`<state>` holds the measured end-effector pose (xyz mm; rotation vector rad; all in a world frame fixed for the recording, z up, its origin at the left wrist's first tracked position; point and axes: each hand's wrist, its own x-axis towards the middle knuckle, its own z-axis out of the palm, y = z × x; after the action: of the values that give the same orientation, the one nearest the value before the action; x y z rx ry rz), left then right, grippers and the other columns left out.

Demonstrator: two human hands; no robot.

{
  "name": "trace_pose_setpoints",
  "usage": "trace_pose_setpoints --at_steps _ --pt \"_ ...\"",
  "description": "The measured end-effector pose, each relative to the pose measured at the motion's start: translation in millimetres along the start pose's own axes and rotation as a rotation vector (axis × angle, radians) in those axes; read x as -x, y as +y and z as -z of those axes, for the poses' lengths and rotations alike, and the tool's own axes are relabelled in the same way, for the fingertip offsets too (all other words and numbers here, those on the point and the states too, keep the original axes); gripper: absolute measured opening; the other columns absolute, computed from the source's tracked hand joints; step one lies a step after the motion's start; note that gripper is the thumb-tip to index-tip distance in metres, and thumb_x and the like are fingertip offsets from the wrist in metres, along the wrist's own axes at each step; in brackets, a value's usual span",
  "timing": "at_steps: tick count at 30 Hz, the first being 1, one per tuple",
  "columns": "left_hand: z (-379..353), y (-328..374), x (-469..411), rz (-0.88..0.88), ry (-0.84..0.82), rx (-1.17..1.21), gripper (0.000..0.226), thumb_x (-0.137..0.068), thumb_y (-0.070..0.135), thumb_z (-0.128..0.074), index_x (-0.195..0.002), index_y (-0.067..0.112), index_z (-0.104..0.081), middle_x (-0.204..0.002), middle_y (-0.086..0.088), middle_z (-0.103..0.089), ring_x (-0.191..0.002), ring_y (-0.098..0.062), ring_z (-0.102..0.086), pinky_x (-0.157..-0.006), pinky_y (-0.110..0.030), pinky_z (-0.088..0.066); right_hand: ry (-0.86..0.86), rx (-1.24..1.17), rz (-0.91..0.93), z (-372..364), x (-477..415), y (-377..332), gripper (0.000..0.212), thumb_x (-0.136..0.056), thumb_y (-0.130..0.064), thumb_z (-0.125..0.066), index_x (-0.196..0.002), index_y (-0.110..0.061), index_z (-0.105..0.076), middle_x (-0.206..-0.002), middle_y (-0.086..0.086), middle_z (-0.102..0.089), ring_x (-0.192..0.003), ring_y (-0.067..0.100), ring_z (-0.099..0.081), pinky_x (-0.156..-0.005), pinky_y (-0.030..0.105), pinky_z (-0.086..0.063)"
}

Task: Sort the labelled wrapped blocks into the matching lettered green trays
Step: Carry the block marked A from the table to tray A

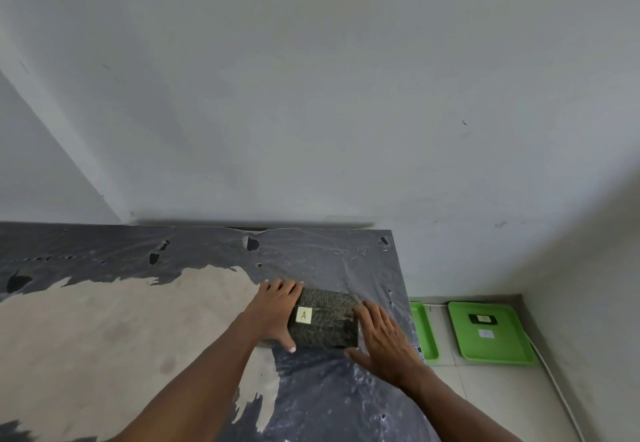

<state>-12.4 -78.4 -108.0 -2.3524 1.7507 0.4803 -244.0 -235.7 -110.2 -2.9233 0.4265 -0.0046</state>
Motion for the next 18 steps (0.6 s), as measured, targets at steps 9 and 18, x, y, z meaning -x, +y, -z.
trace_pose_setpoints --at_steps 9,18 --pt "32.4 86.0 -32.8 0.057 0.199 -0.069 0.120 -0.043 0.081 -0.060 -0.138 0.012 -0.031 -0.128 -0.002 -0.044 -0.109 -0.025 -0.043 -0.093 -0.042 -0.041 -0.006 -0.056 0.021 31.5 17.0 84.6 0.096 -0.075 -0.076 -0.048 -0.143 -0.016 -0.018 -0.149 0.014 -0.026 -0.132 0.029 -0.033 -0.111 0.041 -0.033" --pt "63.4 243.6 -100.5 0.173 0.202 -0.043 0.132 -0.043 0.079 -0.069 -0.145 0.010 -0.023 -0.140 -0.006 -0.036 -0.120 -0.028 -0.038 -0.104 -0.046 -0.035 -0.008 -0.048 0.103 78.9 82.2 238.1 0.102 -0.069 -0.070 -0.061 -0.142 -0.009 -0.021 -0.146 0.015 -0.030 -0.132 0.030 -0.032 -0.109 0.042 -0.036"
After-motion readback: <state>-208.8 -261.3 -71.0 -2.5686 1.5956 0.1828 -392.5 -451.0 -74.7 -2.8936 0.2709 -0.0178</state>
